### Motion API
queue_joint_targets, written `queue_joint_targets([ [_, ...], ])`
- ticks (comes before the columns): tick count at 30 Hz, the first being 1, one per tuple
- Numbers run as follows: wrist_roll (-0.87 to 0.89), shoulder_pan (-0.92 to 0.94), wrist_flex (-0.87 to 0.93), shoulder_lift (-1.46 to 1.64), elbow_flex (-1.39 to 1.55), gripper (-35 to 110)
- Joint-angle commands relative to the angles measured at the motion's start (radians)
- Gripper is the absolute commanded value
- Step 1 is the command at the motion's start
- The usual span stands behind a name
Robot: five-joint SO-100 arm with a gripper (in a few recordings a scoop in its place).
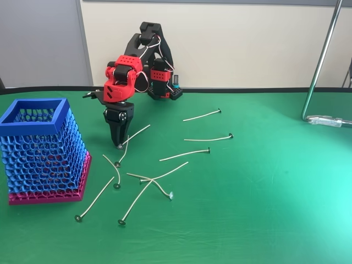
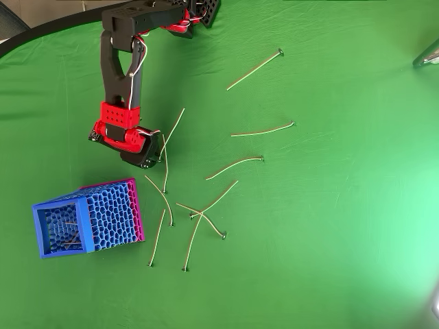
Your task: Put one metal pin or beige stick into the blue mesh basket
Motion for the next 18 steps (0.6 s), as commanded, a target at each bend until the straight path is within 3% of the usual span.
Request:
queue_joint_targets([
  [1,-0.006,0.002,0.006,0.006,-0.043,13],
  [18,-0.023,-0.002,0.006,0.008,-0.038,6],
])
